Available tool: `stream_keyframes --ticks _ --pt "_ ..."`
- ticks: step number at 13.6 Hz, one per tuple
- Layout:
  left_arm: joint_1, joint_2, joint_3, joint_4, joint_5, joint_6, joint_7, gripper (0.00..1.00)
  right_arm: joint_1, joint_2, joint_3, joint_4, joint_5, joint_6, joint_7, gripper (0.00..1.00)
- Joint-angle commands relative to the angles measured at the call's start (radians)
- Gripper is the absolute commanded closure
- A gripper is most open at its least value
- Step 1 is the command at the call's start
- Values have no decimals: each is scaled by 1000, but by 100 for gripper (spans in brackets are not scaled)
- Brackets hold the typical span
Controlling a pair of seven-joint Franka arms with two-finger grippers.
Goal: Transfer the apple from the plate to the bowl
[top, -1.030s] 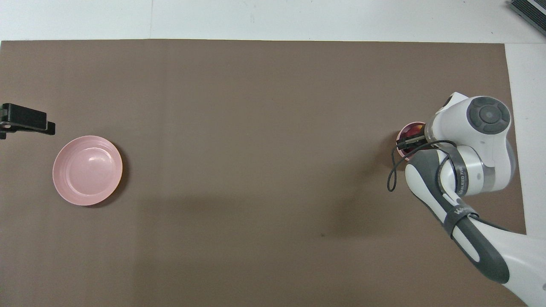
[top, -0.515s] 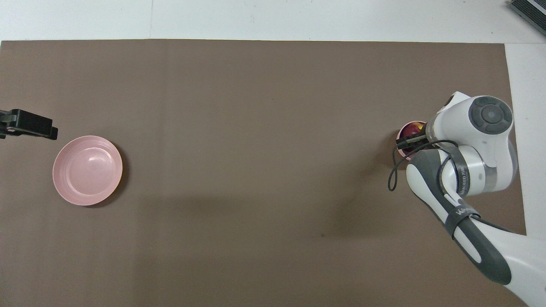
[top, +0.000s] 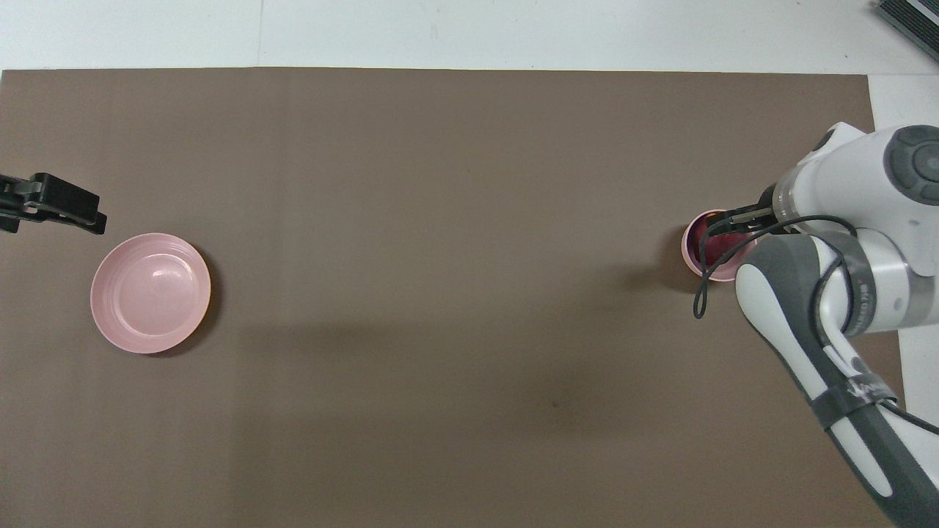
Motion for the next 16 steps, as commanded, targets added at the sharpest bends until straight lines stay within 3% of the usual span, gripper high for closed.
stream_keyframes --ticks 1,4,9,11,13,16 --pt "3 -23 2 -9 -3 -29 7 0 -14 -73 8 40 67 -108 16 0" --pt "3 -23 2 -10 -3 -26 9 0 -18 -128 -3 144 134 -290 16 0" --pt "3 -23 2 -10 -3 -26 9 0 -24 -179 -32 323 137 -527 13 0" --pt "3 -30 2 -18 -3 -45 1 0 -24 -226 -30 331 123 -553 19 0" --pt "1 -46 0 -26 -5 -47 9 0 -21 -259 -26 267 134 -545 25 0" --pt "4 -124 0 -136 -5 8 4 0 -14 -277 -26 233 134 -538 32 0"
